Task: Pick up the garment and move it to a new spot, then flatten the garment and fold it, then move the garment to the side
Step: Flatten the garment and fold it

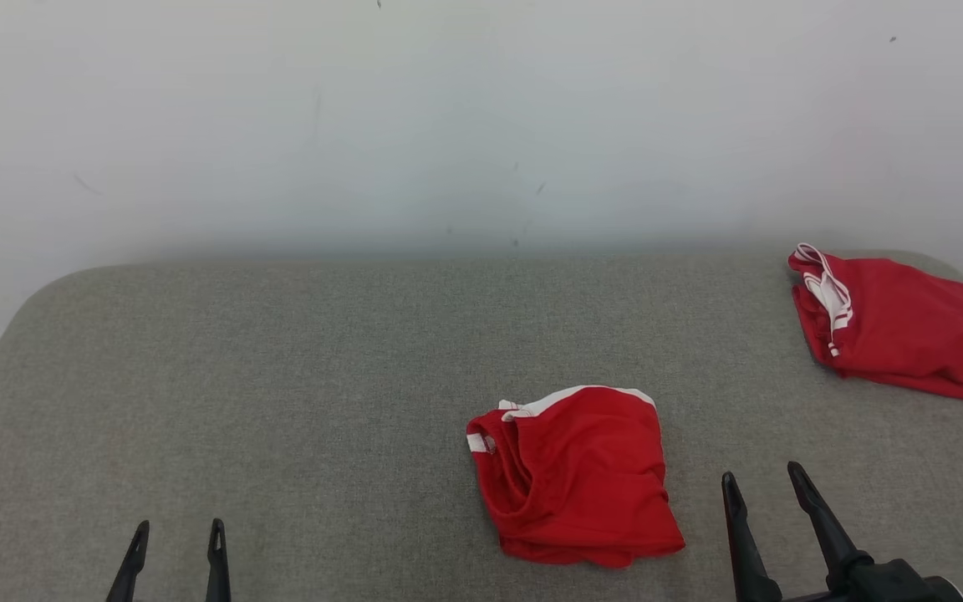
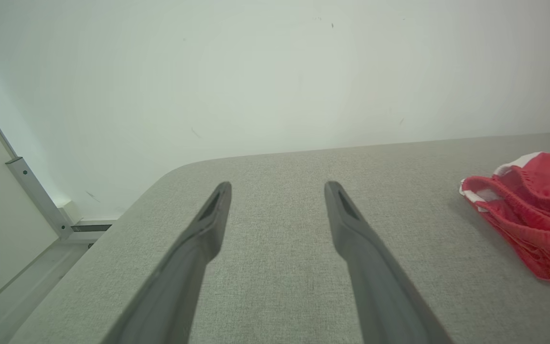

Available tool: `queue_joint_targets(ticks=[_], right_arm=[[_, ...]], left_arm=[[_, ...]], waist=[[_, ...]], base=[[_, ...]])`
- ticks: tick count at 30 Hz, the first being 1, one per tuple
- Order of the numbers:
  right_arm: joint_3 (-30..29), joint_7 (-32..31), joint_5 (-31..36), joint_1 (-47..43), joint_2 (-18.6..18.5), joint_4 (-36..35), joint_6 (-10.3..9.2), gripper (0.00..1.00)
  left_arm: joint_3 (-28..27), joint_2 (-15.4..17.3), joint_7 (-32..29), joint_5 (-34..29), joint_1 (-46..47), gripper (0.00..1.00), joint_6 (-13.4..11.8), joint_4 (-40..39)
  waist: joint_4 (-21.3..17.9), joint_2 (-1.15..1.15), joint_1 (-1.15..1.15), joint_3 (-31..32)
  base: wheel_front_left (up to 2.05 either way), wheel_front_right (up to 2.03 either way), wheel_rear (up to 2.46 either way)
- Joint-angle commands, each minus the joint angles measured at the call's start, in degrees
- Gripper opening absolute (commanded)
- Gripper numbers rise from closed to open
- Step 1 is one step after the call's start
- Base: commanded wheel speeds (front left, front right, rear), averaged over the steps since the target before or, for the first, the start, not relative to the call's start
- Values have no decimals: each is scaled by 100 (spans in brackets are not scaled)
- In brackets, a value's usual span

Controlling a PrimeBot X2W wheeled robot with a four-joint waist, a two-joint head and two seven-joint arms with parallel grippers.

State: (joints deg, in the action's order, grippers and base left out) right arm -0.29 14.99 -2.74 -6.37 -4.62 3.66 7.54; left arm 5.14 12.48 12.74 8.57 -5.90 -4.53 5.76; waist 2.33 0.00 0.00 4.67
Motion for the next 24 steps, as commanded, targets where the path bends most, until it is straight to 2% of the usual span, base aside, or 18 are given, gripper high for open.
queue_joint_targets(ticks=[1, 6, 17, 24], right_arm=[[23, 23, 47, -8, 40, 4, -15, 100], [26, 23, 101, 11, 68, 27, -15, 100], [-8, -29, 194, 47, 99, -5, -15, 100], [-45, -148, 234, 28, 122, -76, -15, 100]], left_arm=[[-21, 20, -1, 6, -63, 100, -23, -37], [-87, -43, -14, 161, -123, 100, -57, -129], [16, 118, -263, 38, -151, 100, -107, -332], [34, 84, -349, 155, -178, 100, -113, -474]], waist=[[2, 0, 0, 1], [10, 0, 0, 12], [10, 0, 0, 33], [9, 0, 0, 32]], base=[[0, 0, 0], [0, 0, 0], [0, 0, 0], [0, 0, 0]])
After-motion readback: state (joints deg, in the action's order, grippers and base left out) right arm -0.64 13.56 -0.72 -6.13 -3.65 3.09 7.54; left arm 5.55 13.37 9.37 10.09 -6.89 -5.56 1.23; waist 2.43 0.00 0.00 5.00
